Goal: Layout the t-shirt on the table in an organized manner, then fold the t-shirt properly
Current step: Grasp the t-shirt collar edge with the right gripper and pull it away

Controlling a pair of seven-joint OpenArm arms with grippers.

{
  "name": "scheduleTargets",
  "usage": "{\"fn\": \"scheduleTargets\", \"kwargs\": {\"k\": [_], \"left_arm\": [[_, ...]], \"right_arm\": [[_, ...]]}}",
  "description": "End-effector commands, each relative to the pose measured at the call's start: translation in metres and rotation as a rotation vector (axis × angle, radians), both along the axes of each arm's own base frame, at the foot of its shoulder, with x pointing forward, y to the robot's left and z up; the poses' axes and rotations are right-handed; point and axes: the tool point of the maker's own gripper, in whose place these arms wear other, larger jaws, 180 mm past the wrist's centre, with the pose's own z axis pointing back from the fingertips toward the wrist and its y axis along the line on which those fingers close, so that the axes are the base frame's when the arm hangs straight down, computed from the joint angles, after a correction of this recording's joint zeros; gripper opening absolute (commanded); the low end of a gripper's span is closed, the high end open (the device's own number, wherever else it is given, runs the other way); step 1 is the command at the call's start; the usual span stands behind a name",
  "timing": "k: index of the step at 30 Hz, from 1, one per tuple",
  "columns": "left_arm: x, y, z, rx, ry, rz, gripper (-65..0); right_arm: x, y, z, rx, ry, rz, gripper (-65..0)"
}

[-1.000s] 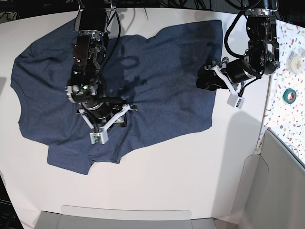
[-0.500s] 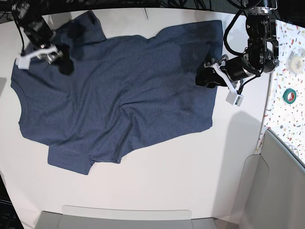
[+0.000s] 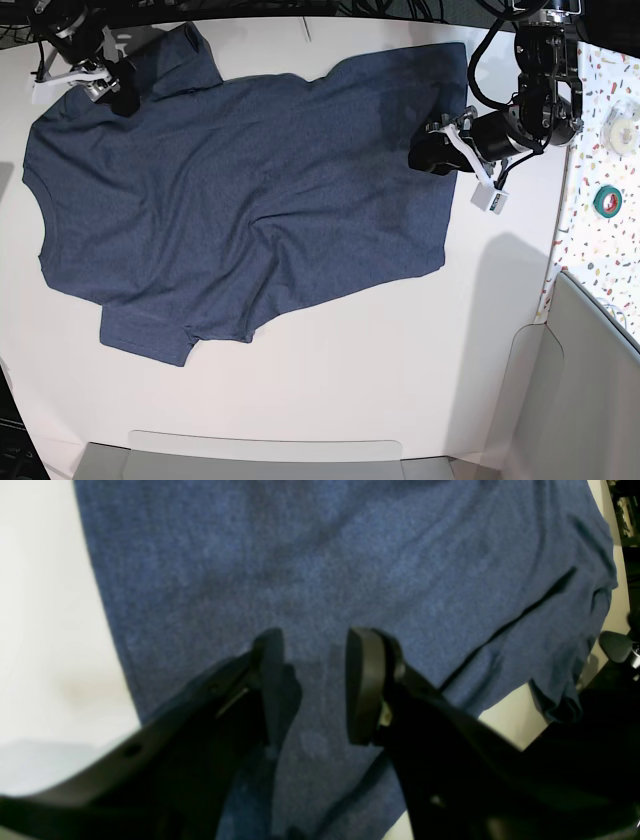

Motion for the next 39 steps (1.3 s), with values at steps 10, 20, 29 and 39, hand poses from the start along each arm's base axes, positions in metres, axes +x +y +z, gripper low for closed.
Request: {"fn": "scheduleTargets", "kwargs": {"k": [10,20,29,39], "left_arm": [[-0.001,0.003,0.005,-0.005,-0.017,0.003,-45.2],[-0.001,0.003,0.004,-0.005,-0.014,0.004,-45.2],[-0.007,0.001,0.001,-0.007,0.001,0.0,-45.2],[-0.003,-0.008,0.021,-0.002,-0.059,-0.037,-65.0]], "right_arm": [[0.006,0.0,0.004,0.05,0.024,-0.091,-16.1],[0.005,-0.027,0.016,-0.019,0.014,-0.088,-23.8],[0.023,-0.026,0.018,-0.055,-0.002,-0.073,-50.2],[0.053,0.062,-0.016,0.082,0.039,0.095,-54.0]]}}
